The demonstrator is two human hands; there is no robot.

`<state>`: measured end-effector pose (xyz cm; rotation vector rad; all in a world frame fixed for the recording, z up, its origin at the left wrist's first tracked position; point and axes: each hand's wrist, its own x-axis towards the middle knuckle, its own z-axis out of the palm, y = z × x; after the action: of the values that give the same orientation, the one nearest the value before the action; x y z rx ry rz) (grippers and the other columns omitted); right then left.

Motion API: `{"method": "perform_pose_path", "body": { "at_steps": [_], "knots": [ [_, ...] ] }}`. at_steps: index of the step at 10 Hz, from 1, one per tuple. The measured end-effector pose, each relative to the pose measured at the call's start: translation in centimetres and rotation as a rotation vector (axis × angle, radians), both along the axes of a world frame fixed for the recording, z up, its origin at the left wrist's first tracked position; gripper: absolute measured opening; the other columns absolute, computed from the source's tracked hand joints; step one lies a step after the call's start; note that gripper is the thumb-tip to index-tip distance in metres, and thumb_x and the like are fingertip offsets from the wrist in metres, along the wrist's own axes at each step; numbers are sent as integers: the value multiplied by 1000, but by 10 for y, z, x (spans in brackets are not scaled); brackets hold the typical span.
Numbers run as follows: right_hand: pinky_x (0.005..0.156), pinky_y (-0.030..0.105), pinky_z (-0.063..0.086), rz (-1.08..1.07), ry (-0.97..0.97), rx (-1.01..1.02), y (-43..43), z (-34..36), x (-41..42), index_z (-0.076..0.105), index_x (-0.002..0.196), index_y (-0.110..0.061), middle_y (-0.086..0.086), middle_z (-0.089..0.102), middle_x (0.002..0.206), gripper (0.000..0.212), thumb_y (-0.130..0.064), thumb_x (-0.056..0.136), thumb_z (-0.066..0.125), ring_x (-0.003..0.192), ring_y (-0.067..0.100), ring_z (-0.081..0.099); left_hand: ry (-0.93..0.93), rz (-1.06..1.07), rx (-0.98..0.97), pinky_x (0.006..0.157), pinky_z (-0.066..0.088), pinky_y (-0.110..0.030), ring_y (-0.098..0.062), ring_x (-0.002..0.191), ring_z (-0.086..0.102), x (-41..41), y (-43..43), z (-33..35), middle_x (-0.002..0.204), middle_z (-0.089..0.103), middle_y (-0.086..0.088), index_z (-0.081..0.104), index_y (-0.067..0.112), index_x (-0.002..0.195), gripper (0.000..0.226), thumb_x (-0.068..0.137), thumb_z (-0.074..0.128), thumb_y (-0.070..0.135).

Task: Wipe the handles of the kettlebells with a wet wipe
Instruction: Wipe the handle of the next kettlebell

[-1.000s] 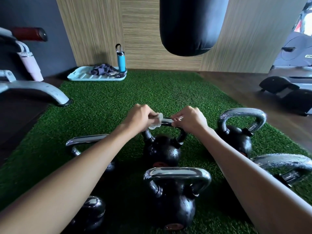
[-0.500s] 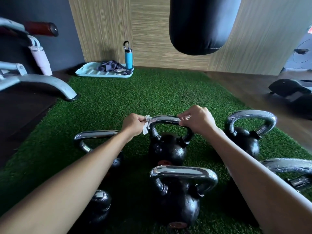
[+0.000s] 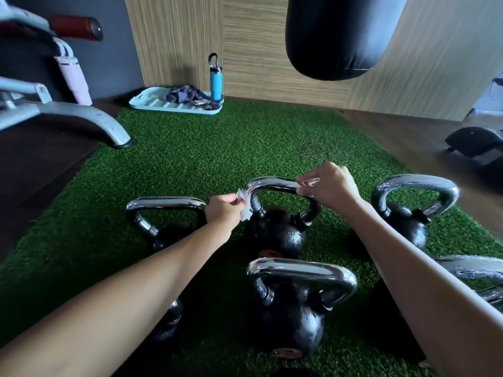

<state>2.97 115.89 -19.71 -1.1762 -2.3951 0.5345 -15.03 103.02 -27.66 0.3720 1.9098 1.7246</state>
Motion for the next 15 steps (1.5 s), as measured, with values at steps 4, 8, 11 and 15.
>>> {"method": "perform_pose_path", "body": {
  "at_steps": [4,8,11,15],
  "knots": [
    [69,17,51,19,38,-29,2,2,4,78,105,-25,-6,76,109,31,-28,75,86,85,4,67,-293,210,147,64,53,-19,-15,78,66,29,1,-8,105,78,-10,75,12,117,40,81,85,25],
    [79,38,62,42,33,-48,2,1,9,77,108,-29,-6,75,115,36,-34,74,86,95,27,74,-386,325,111,74,51,-22,-18,97,67,44,2,-6,113,72,-2,71,16,119,34,85,78,17],
    [59,16,50,44,24,-30,1,1,12,77,110,-31,-9,75,112,36,-36,75,85,88,16,73,-388,205,174,80,52,-24,-25,113,68,42,8,18,117,73,-8,72,14,113,27,94,71,33],
    [91,39,54,205,-92,-225,16,12,27,70,123,-33,-7,68,129,36,-31,87,77,107,29,69,-272,214,63,50,48,-14,-10,68,69,70,17,43,91,78,-2,78,17,100,39,67,95,29]
  ]
}}
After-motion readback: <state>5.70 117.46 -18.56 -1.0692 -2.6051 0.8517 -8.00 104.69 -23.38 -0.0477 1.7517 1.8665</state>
